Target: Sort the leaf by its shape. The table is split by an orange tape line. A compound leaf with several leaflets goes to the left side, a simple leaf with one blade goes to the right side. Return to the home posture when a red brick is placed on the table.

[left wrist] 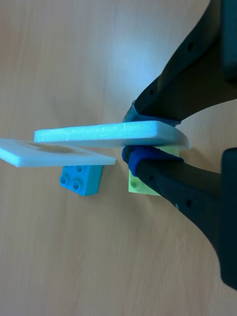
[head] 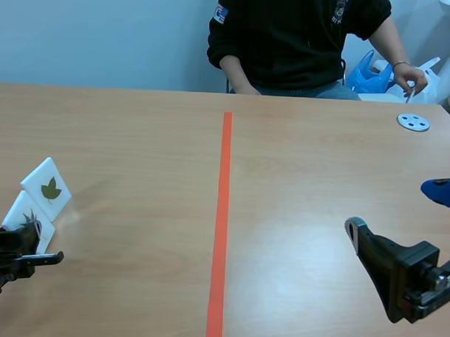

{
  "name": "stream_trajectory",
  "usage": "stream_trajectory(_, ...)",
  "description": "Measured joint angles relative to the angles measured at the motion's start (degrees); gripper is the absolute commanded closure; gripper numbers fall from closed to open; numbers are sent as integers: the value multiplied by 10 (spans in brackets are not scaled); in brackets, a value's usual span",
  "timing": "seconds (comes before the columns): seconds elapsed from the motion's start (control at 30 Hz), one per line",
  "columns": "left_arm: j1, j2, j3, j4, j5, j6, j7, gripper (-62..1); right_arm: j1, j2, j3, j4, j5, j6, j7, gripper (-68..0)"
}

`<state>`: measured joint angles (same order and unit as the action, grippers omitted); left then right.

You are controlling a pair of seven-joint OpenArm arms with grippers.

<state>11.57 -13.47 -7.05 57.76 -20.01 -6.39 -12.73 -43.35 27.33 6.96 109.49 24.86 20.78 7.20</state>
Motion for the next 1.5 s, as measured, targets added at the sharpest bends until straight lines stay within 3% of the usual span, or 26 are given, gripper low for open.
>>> stream_trajectory(0.13, 0, 0, 0, 0, 0, 0, 0, -247, 0, 0, 0, 0, 0, 0, 0, -679)
stream_trajectory(0.3, 0, 0, 0, 0, 0, 0, -13, -447, 0, 0, 0, 0, 0, 0, 0, -679)
stream_trajectory(0.4, 0, 0, 0, 3, -3, 0, -14, -470, 0, 0, 0, 0, 0, 0, 0, -679)
stream_trajectory(0.5, 6, -3, -2, 23, -30, 0, -13, -470, 0, 0, 0, 0, 0, 0, 0, -679)
stream_trajectory(0.7, 45, -23, -33, 120, -51, -8, -8, -623, 0, 0, 0, 0, 0, 0, 0, -679)
stream_trajectory(0.87, 93, -29, -47, 232, -71, -14, 37, -623, 0, 0, 0, 0, 0, 0, 0, -679)
stream_trajectory(1.2, 212, -29, -48, 475, -55, -108, 154, -623, 0, 0, 0, 0, 0, 0, 0, -679)
stream_trajectory(1.33, 239, -29, -48, 515, -55, -162, 180, -623, 0, 0, 0, 0, 0, 0, 0, -679)
stream_trajectory(1.5, 240, -29, -16, 513, -52, -173, 191, -623, 0, 0, 0, 0, 0, 0, 0, -679)
